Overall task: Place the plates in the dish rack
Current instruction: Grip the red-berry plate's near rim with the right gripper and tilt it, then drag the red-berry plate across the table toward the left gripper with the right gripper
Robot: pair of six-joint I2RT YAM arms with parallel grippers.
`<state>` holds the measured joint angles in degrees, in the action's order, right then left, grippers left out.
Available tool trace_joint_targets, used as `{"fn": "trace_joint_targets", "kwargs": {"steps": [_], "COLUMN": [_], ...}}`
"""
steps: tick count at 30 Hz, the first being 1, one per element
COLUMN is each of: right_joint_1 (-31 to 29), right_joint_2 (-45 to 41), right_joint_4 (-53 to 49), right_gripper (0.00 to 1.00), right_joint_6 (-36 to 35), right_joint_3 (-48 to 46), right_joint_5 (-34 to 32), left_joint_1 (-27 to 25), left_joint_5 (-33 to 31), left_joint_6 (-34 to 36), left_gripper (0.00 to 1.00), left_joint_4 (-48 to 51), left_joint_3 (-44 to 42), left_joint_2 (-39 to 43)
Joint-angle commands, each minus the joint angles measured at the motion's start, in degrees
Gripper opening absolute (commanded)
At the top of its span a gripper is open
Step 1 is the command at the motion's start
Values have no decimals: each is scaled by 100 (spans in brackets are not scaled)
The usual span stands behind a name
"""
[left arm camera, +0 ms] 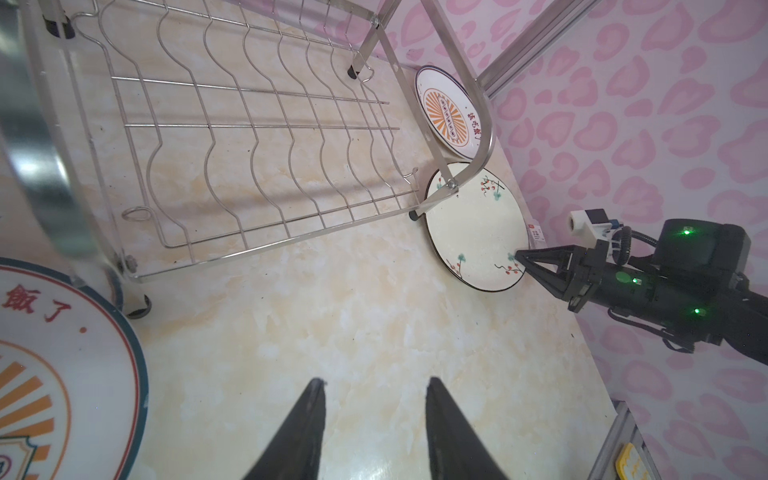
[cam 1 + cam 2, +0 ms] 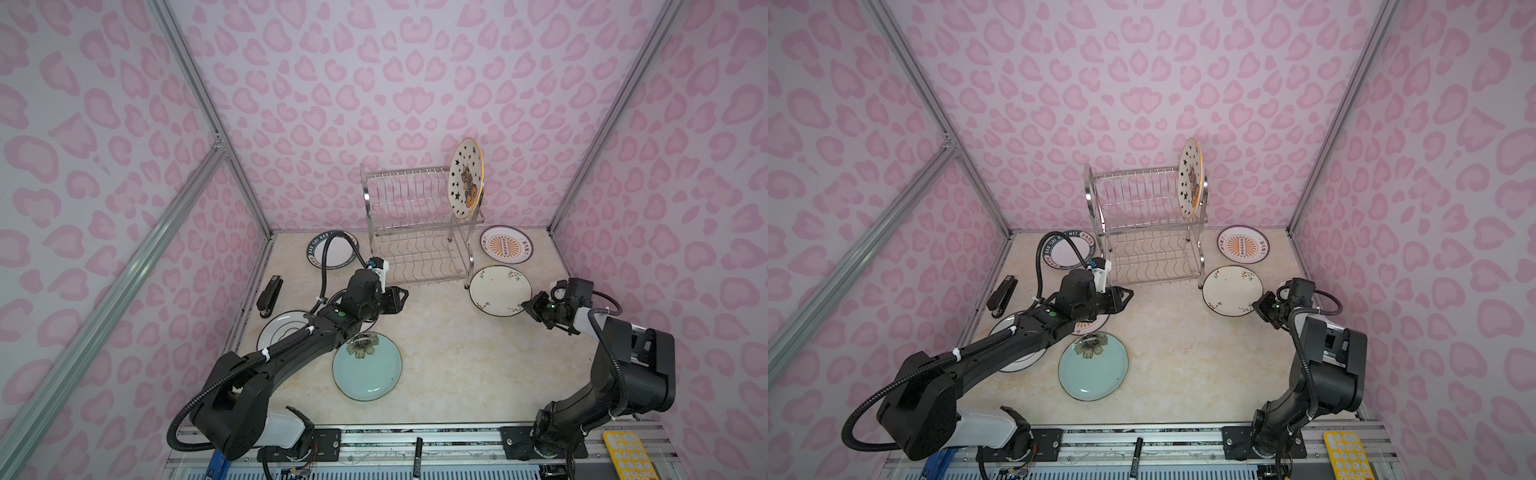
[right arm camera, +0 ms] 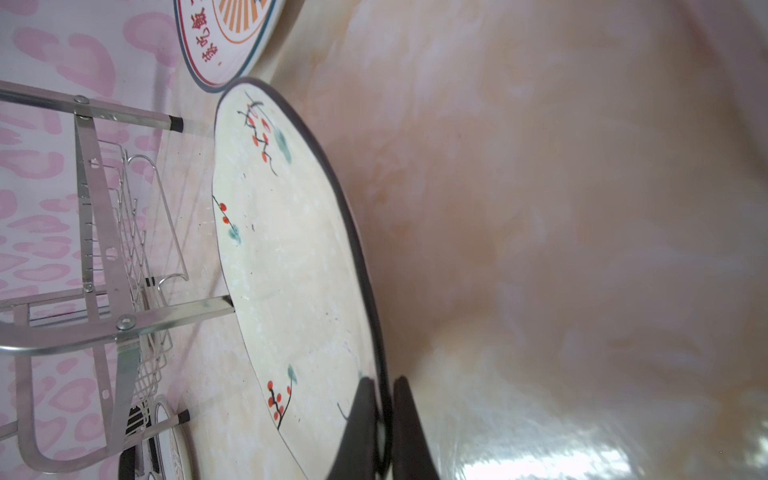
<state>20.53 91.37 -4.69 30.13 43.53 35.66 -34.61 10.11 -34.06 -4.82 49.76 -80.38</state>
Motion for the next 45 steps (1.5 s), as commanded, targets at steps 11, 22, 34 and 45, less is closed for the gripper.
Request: {"fn": "trace_joint_targets", "kwargs": {"steps": [11,22,34,45], "right_joint_1": [-90,-1268,-2558,-2631], "right_joint_2": [-749,-527,182,476], "right_joint_4": [-626,-644,-497,129], "right_gripper": [0,0,0,19], "right_joint_6": [-285,-441,-581,-372], "right_joint_3": [-799,-696,-292,-430], "right_joint_5": [229,195,8,219], "left_joint_1": [-28,-45,-44,-45], "left_joint_5": [102,-54,-464,-534], "left_joint_6": [23,-63,-118,-74], "left_gripper": [43,42,42,42], "left_joint_4": [-239,-176,102,224], "left_joint_3": [87,44,45,151], "left_joint_2": [-134,-235,-283,-368]}}
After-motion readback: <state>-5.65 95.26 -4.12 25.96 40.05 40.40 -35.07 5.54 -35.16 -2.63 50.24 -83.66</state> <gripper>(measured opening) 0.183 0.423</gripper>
